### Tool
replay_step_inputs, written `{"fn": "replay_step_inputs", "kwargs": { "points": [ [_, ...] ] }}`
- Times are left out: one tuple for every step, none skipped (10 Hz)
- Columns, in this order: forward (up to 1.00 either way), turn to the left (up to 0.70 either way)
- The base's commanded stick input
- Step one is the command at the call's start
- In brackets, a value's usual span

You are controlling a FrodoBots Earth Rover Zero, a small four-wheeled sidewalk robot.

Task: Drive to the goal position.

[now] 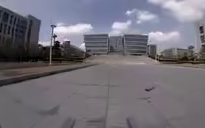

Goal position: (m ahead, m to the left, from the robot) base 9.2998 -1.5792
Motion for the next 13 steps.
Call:
{"fn": "replay_step_inputs", "kwargs": {
  "points": [
    [0.7, 0.13],
    [0.7, 0.13],
    [0.7, 0.13],
    [0.7, 0.13],
    [0.7, 0.13],
    [0.7, 0.13],
    [0.7, 0.13],
    [0.7, 0.13],
    [0.7, 0.13],
    [0.7, 0.13],
    [0.7, 0.12],
    [0.7, 0.1],
    [0.7, 0.07]
  ]
}}
